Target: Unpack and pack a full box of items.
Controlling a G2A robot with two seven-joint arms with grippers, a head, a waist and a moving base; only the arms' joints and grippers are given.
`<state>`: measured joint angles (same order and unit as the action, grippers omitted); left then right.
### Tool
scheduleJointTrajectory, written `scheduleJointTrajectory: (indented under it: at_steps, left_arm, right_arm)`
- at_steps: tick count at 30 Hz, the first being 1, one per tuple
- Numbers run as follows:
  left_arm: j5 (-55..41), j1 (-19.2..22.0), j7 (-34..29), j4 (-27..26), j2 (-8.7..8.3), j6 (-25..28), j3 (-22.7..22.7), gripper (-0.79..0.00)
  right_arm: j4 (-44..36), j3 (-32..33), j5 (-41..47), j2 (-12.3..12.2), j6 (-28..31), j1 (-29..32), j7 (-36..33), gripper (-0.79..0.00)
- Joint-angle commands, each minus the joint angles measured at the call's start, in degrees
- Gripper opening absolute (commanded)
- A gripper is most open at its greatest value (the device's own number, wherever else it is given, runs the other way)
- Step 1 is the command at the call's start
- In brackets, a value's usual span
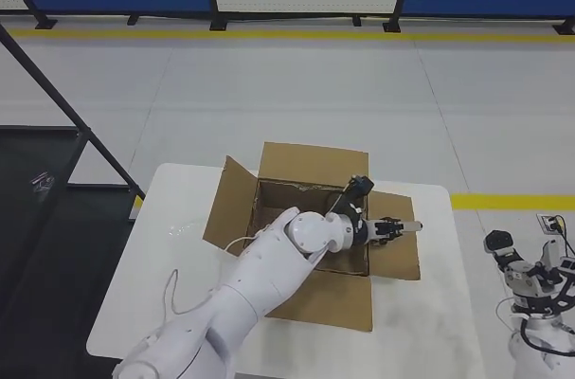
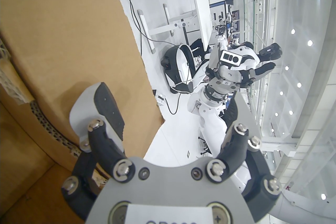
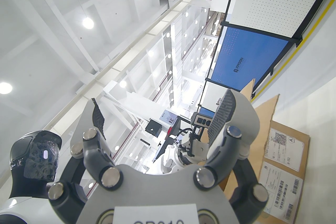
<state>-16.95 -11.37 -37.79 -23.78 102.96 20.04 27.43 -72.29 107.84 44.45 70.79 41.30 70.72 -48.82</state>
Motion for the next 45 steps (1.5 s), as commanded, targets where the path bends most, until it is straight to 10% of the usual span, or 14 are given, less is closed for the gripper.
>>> scheduleJointTrajectory:
  at_steps: [1,13,27,34,45]
  left_arm:
    - [-0.1,0.3,-0.3,1.4,0.66,0.4,0.2,0.000]
    - [-1.1,4.7,-1.1,5.7,0.50,7.3,4.8,0.000]
    - [-2.9,7.1,-1.1,11.2,-9.06,19.2,14.6,0.000]
    - [-5.7,3.5,-2.6,11.3,-15.24,28.1,19.9,0.000]
    - [-5.7,3.5,-2.6,11.3,-15.24,28.1,19.9,0.000]
  right_arm:
    - [-1.4,-0.1,-0.3,0.0,0.2,0.4,0.7,0.000]
    - [-7.9,-1.4,-7.1,-0.4,-0.3,-0.1,2.7,0.000]
    - [-20.2,-13.1,-44.8,-0.5,-1.0,-7.5,8.4,0.000]
    - [-20.4,-16.5,-47.9,-0.2,-4.0,-9.7,10.3,0.000]
    - [-22.7,-18.1,-52.2,-0.3,-4.0,-10.0,9.5,0.000]
